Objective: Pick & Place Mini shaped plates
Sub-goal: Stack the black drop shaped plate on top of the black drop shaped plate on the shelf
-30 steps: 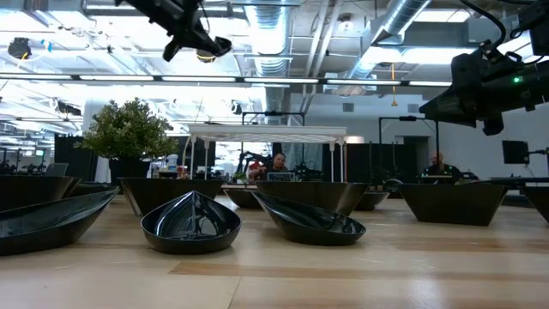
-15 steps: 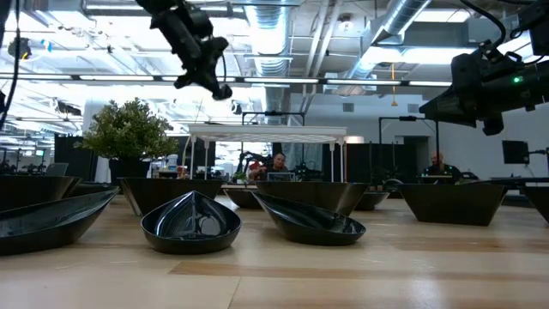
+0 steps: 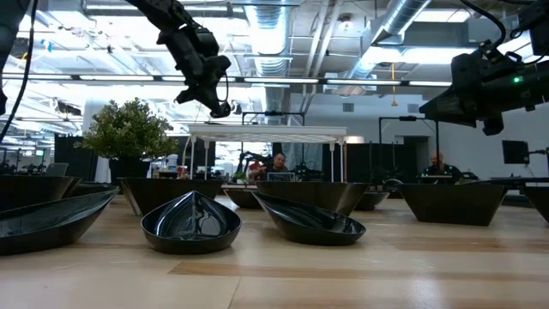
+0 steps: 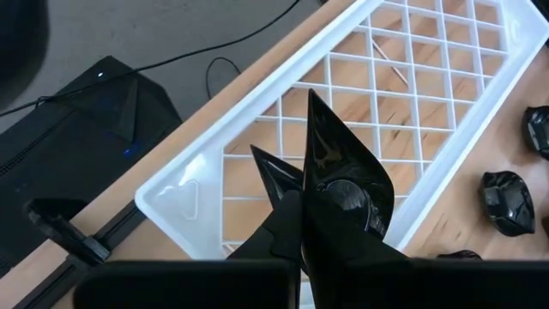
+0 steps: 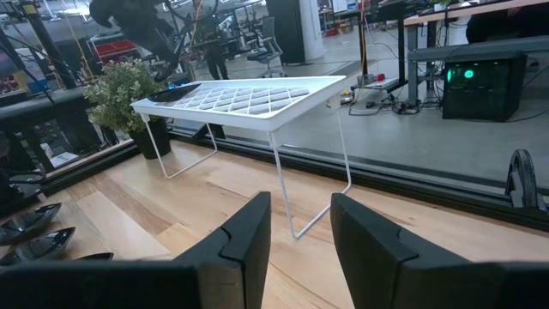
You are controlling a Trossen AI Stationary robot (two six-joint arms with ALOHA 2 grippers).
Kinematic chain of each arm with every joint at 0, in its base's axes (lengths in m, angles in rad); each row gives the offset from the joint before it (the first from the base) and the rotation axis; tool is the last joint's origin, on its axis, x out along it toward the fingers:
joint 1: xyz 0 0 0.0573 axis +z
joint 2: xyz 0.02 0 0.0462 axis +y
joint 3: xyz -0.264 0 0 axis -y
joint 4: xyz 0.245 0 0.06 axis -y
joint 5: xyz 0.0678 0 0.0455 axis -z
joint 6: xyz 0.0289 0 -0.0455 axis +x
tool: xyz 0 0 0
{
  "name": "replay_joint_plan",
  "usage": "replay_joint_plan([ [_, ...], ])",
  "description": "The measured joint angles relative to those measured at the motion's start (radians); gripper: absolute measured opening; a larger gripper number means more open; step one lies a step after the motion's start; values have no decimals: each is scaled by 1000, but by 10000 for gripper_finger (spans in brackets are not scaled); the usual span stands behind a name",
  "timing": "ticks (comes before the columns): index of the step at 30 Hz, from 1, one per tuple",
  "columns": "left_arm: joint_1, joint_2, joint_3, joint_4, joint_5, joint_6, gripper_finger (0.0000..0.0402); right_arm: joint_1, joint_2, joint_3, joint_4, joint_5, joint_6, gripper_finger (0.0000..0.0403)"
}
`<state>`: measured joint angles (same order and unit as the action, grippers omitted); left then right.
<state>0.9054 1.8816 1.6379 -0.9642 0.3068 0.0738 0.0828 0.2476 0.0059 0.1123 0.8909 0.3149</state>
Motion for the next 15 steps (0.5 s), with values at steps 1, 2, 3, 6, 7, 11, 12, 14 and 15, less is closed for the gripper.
replay_joint_plan([
  [1,0,0,0,0,0,0,4,0,0,0,0,0,0,119],
  [2,0,0,0,0,0,0,4,0,0,0,0,0,0,119],
  [3,0,0,-1,0,-1,0,4,0,0,0,0,0,0,119],
  [6,-4,0,-16,-1,-3,-2,4,0,0,0,0,0,0,119],
  [7,-4,0,-22,-1,-4,-3,4,0,0,0,0,0,0,119],
  [11,-4,0,-44,0,-10,-3,4,0,0,0,0,0,0,119],
  [12,-4,0,-46,0,-17,-8,4,0,0,0,0,0,0,119],
  [14,0,0,-46,10,-26,-23,4,0,0,0,0,0,0,119],
  [15,1,0,-46,16,-28,-25,4,0,0,0,0,0,0,119],
])
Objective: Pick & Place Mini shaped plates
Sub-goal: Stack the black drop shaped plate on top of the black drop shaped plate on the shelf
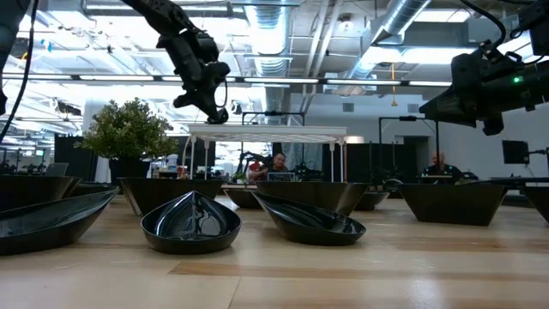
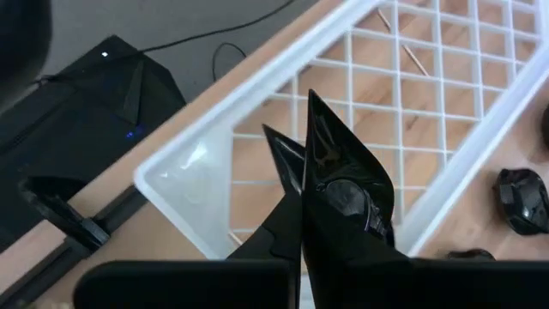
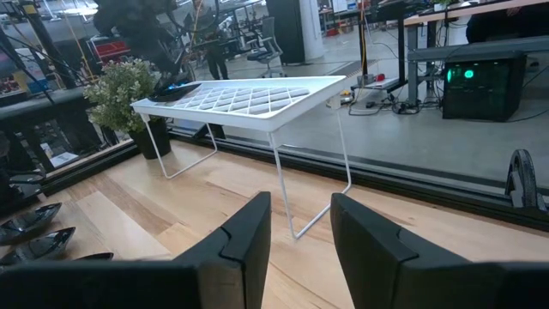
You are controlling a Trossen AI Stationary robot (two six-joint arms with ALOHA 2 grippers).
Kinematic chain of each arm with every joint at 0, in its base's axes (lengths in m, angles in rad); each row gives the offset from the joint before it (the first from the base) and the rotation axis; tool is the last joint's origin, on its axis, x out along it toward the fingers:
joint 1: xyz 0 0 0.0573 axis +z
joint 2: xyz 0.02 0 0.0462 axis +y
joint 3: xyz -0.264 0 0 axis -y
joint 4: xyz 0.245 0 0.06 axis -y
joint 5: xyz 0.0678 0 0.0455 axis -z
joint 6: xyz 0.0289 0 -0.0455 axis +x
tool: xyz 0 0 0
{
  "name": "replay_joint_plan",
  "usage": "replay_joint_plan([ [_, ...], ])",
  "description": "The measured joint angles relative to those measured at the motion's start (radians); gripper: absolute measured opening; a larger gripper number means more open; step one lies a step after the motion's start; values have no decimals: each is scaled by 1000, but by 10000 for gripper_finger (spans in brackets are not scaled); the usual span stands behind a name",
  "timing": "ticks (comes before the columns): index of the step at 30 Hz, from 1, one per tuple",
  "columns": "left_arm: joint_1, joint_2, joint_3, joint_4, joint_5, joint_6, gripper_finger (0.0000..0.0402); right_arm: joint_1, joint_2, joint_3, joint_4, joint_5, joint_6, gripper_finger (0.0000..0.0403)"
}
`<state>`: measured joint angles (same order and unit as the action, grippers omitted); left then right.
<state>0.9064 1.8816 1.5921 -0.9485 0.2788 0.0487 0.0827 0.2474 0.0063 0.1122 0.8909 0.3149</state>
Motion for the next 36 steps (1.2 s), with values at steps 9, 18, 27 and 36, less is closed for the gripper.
replay_joint_plan([
  [9,-3,0,0,7,-1,-1,4,0,0,0,0,0,0,119],
  [18,-5,0,0,5,-1,-1,4,0,0,0,0,0,0,119],
  [27,-5,0,0,1,-1,-1,4,0,0,0,0,0,0,119],
  [36,-5,-1,0,-3,-1,-31,4,0,0,0,0,0,0,119],
])
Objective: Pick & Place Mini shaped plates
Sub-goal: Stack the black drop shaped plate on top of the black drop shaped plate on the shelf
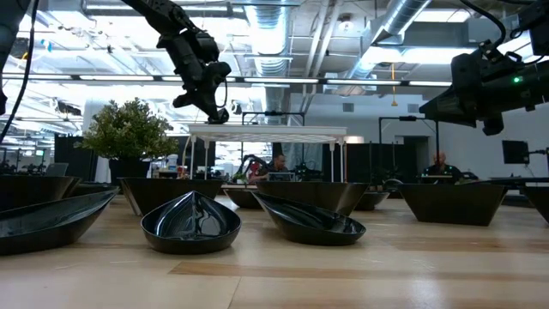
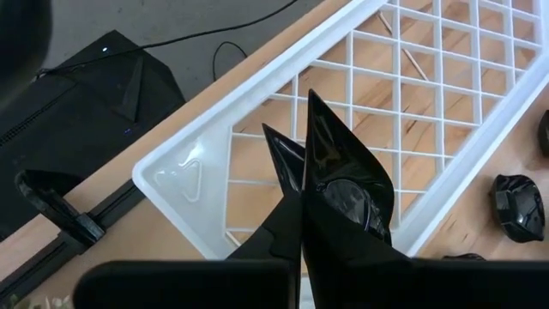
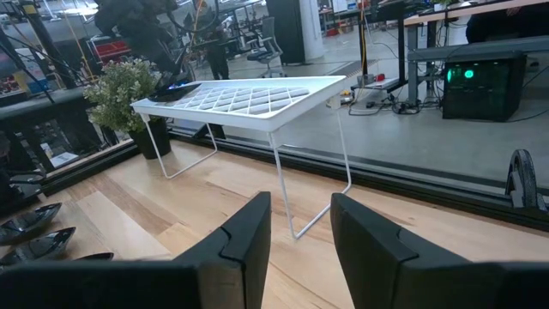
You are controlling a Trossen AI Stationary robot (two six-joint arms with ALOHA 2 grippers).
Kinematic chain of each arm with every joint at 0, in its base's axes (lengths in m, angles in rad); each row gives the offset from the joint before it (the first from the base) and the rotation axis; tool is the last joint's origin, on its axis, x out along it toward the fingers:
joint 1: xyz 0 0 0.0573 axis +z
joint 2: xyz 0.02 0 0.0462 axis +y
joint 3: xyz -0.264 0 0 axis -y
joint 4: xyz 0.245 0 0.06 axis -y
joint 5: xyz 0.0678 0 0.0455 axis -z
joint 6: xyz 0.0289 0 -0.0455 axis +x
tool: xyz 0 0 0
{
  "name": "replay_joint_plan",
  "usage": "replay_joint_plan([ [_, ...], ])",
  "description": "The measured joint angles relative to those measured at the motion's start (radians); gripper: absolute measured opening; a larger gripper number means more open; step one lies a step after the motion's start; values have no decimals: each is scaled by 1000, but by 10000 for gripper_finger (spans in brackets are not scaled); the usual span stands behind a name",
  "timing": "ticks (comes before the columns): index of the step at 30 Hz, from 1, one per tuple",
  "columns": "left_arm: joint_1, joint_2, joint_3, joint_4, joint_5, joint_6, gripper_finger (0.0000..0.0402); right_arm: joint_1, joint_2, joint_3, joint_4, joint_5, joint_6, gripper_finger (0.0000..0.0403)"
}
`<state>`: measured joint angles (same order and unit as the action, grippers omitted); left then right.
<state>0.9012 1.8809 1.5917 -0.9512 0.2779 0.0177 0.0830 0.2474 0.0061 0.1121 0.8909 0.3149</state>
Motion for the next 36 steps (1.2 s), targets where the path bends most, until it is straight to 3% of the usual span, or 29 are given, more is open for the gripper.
replay_joint_plan([
  [36,-14,0,-2,-13,7,-31,4,0,0,0,0,0,0,119],
])
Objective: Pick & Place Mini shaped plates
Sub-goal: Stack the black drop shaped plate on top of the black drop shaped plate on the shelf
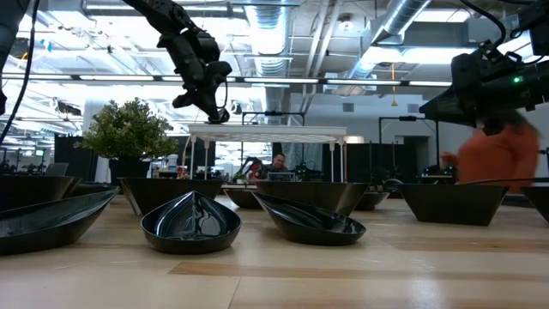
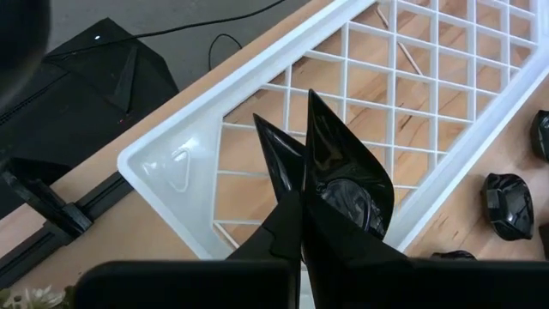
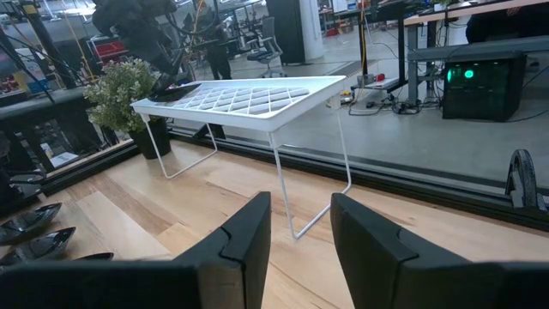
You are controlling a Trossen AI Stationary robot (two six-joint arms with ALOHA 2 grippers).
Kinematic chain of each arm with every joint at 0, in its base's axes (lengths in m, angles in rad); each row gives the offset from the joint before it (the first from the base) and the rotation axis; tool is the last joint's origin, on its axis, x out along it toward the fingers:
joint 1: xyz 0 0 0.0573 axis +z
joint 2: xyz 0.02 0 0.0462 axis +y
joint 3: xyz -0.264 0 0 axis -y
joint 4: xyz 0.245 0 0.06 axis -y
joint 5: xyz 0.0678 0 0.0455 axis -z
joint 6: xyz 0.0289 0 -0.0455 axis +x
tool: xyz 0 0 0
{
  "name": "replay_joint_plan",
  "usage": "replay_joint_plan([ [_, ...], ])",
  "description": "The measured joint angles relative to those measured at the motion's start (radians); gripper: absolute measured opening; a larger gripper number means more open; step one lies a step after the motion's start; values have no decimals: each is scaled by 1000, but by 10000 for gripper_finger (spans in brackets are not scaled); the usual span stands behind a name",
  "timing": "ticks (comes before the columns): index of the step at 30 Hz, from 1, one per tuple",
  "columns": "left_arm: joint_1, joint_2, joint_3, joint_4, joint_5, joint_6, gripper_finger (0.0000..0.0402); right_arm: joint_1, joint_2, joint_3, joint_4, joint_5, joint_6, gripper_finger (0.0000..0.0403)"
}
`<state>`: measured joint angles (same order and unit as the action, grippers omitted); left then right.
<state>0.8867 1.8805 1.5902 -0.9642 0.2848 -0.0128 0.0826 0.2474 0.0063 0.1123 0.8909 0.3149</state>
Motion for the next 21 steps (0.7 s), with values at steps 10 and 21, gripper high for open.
replay_joint_plan([
  [10,-1,0,0,1,0,0,9,0,0,0,0,0,0,119],
  [21,-1,0,0,4,-25,8,50,0,0,0,0,0,0,119],
])
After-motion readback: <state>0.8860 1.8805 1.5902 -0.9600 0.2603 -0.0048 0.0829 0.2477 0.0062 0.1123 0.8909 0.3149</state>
